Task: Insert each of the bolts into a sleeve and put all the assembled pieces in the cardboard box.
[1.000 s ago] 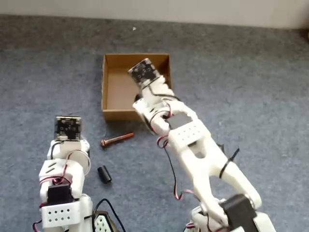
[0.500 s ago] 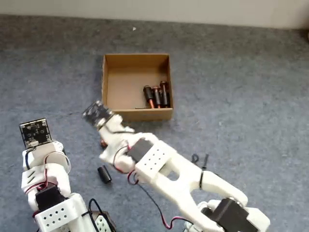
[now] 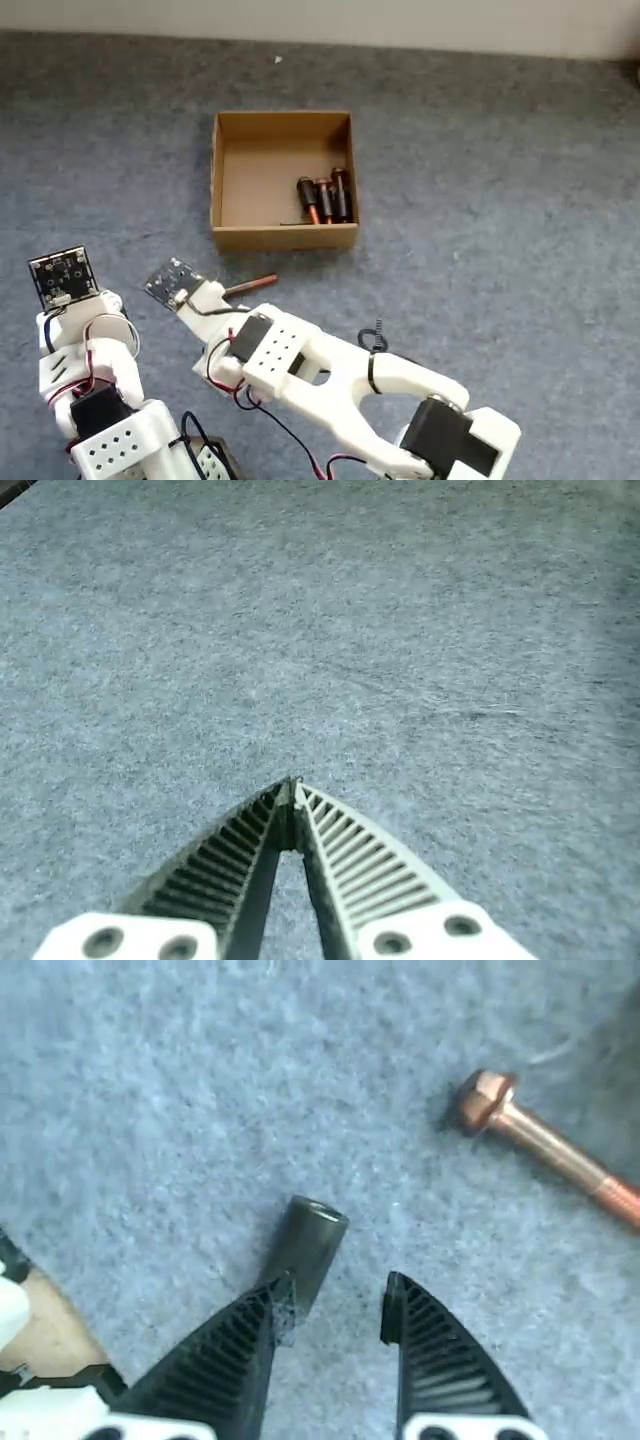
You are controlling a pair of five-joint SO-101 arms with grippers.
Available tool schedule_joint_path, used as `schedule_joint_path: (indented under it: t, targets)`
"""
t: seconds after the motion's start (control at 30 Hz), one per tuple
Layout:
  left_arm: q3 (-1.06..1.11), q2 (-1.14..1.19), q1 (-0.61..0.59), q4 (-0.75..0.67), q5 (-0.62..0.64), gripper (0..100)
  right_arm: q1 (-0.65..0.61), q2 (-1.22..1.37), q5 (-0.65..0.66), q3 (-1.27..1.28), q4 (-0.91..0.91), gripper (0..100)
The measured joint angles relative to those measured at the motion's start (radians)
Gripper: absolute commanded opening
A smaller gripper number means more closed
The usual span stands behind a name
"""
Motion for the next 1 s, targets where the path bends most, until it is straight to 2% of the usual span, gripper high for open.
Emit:
schedule_joint_path:
  t: [0.43, 0.63, 0.83, 1.0]
  targets:
    - [0.000, 0.000, -0.011, 0.000, 0.000, 2, -0.038, 0.000, -0.003, 0.000, -0.032, 13.4]
    - [0.000, 0.000, -0.068, 0.000, 0.046, 2, -0.044, 0.000, -0.118, 0.000, -0.071, 13.4]
    - [0.000, 0.000, -0.083, 0.000, 0.055, 2, -0.044, 0.009, -0.129, 0.000, -0.107, 13.1]
    - [0.000, 0.000, -0.083, 0.000, 0.055, 2, -0.044, 0.118, -0.129, -0.002, -0.115, 13.0]
